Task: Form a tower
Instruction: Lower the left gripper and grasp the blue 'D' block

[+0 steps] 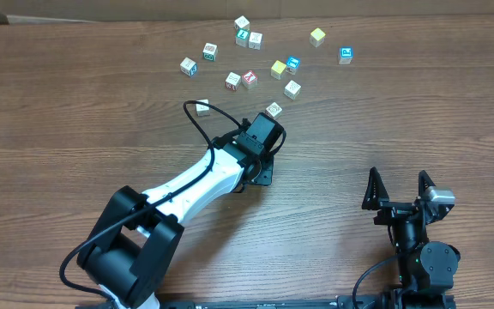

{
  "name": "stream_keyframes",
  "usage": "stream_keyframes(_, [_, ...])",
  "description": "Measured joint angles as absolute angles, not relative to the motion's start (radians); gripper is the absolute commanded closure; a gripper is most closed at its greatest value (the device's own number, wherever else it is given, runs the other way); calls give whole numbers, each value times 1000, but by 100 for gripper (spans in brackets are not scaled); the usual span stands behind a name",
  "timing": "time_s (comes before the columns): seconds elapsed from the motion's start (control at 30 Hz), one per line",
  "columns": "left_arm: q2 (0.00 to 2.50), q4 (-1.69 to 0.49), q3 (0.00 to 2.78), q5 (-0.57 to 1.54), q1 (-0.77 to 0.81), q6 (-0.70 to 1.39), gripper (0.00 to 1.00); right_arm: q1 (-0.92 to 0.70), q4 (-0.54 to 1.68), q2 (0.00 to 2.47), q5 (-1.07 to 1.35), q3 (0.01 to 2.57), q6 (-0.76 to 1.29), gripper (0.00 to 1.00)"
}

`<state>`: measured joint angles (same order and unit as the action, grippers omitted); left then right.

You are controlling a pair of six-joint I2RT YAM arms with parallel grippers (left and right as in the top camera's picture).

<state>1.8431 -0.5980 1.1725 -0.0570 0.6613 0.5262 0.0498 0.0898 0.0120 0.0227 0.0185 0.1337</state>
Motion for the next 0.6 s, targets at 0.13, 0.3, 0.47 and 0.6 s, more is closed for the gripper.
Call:
stream_keyframes(0.13, [1872,-594,1172,-62,661,546,63,50,90,12,23,19,134,0])
stream_keyframes(0.3, [1876,-567,1173,-68,661,558,67,50,90,12,23,19,134,0])
stream_keyframes(0.47, [1876,-559,1173,-87,661,570,68,50,90,12,23,19,134,0])
stream_keyframes(0.6, [1876,-552,1173,-106,661,580,72,50,89,12,23,19,134,0])
